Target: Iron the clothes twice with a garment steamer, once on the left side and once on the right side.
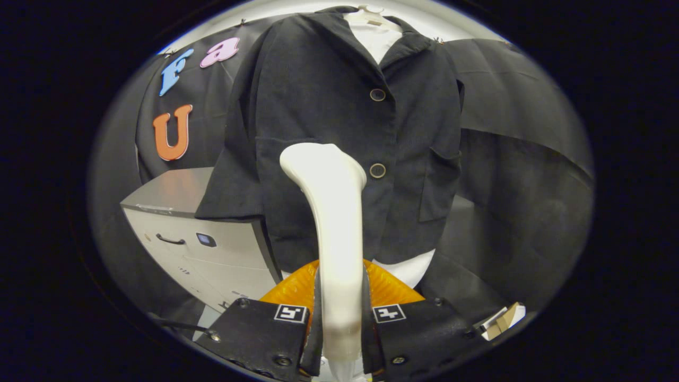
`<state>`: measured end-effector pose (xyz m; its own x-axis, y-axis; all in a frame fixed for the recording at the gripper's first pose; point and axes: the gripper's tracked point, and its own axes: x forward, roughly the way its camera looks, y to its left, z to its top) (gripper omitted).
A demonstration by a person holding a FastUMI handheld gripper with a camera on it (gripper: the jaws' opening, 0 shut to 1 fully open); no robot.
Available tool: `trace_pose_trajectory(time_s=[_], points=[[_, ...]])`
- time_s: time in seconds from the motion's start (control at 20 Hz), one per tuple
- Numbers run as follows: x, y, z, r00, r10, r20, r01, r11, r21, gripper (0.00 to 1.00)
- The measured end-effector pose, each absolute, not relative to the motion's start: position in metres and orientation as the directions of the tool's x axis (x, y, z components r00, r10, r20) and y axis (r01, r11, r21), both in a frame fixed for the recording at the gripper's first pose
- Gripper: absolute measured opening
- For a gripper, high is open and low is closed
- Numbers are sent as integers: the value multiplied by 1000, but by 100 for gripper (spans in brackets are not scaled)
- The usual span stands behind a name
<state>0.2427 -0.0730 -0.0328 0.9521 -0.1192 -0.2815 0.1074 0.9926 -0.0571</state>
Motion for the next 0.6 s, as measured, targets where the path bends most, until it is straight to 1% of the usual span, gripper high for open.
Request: trace_pose_trajectory(time_s=[0.25, 0.45, 0.6], points=[[225, -74, -28, 950, -108, -292, 105, 994, -26, 32], [192, -90, -17, 955, -118, -271, 123, 992, 3, 32], [162, -117, -2, 959, -148, -243, 159, 987, 26, 32]])
